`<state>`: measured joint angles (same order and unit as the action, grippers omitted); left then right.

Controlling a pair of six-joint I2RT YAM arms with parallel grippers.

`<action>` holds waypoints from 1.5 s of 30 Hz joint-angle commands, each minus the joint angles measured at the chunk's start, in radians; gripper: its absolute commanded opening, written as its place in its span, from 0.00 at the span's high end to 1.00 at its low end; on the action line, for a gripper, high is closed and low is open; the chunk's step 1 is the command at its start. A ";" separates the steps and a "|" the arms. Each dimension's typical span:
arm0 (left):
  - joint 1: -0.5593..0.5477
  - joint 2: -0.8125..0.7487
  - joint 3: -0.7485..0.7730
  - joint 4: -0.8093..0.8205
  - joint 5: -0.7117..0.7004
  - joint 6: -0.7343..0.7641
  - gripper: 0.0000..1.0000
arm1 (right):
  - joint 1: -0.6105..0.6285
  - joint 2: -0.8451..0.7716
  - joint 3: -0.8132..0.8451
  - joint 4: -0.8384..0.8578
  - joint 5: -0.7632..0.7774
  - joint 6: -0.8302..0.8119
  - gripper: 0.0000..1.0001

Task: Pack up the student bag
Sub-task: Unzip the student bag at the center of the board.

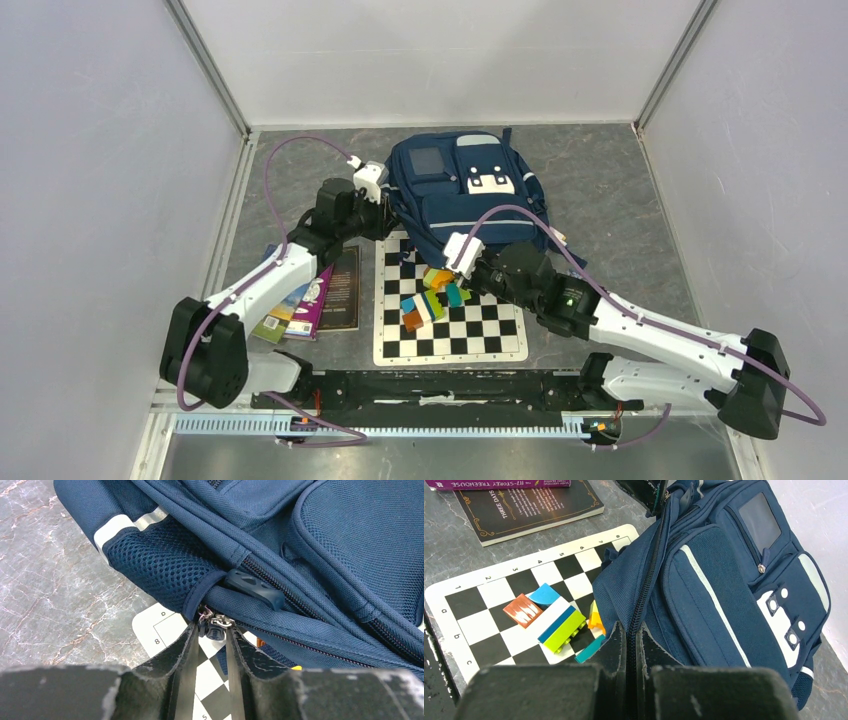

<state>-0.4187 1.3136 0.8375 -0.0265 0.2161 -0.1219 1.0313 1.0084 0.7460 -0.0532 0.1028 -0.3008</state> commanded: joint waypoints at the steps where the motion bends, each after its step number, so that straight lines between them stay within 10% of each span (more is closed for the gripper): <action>1: -0.005 -0.013 0.003 0.073 0.021 0.030 0.68 | -0.001 -0.006 0.090 0.174 -0.033 0.016 1.00; 11: -0.016 -0.036 0.006 0.038 0.010 0.056 0.97 | 0.000 0.011 0.089 0.176 -0.014 0.020 1.00; 26: -0.054 -0.152 0.038 -0.171 0.128 0.230 0.98 | 0.000 0.091 0.049 0.187 0.012 0.031 1.00; 30: -0.053 -0.146 0.051 -0.175 -0.024 0.192 0.98 | 0.000 0.098 0.048 0.196 0.031 0.076 1.00; 38: -0.025 -0.080 0.105 -0.237 -0.211 0.163 0.59 | 0.000 0.032 0.059 0.207 0.027 0.126 1.00; 45: -0.019 -0.077 0.069 -0.132 -0.094 0.099 0.41 | -0.001 0.025 0.062 0.200 0.000 0.133 1.00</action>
<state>-0.4393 1.2491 0.9058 -0.2531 0.0635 0.0376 1.0302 1.0744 0.7536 0.0071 0.1131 -0.1905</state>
